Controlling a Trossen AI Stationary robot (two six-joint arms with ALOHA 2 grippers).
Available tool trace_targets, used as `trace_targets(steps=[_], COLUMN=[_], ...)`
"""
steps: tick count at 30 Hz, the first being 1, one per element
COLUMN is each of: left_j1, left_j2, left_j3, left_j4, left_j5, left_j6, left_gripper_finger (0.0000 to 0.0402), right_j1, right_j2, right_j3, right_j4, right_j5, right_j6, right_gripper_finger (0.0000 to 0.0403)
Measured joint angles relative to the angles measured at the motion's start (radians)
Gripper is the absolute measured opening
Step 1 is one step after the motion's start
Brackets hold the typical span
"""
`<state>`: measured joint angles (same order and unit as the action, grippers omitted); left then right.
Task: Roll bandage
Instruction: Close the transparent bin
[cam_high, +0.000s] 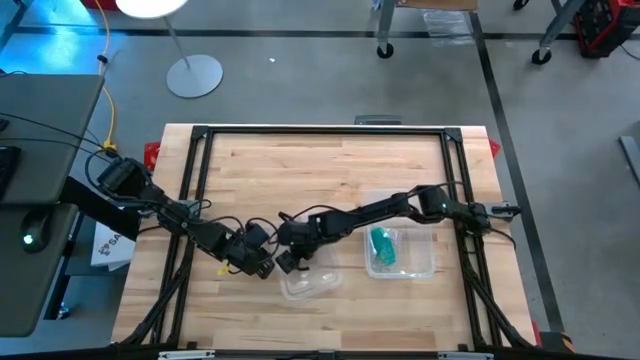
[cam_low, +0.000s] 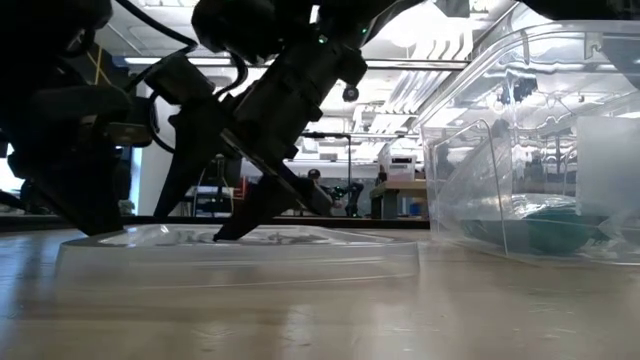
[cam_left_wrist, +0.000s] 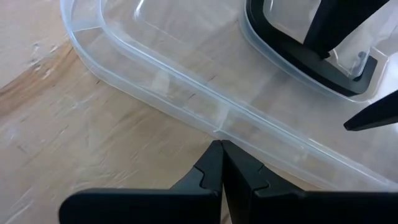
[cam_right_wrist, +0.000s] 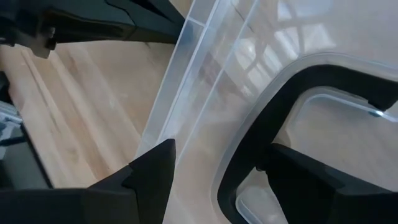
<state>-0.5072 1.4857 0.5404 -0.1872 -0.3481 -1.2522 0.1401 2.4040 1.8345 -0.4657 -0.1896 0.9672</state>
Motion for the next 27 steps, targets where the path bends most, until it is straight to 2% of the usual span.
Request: trace_targets(steps=[3,10,17,27], left_j1=[-0.004,-0.016,-0.025,-0.026], left_j2=[0.000,-0.001,-0.047,-0.058], left_j3=[0.000,-0.001,-0.002,-0.001], left_j4=[-0.006,0.005,-0.023,-0.071], left_j5=[0.001,-0.001,0.062,0.066], left_j6=[0.000,-0.010,-0.020,-0.027], left_gripper_finger=[0.0000,0.0000,0.0000,0.0000], right_j1=[0.012,0.017,0.018,0.019], right_j2=[0.000,-0.020,-0.049,-0.057], right_j3=[-0.001,-0.003,-0.007,0.036], right_j4=[0.019,-0.001,-0.043,-0.083], right_j5=[0.050,0.032,0.084,0.080], right_j6=[0.002,0.008,0.113,0.196], right_gripper_finger=[0.0240,0.0240,0.0240,0.0240])
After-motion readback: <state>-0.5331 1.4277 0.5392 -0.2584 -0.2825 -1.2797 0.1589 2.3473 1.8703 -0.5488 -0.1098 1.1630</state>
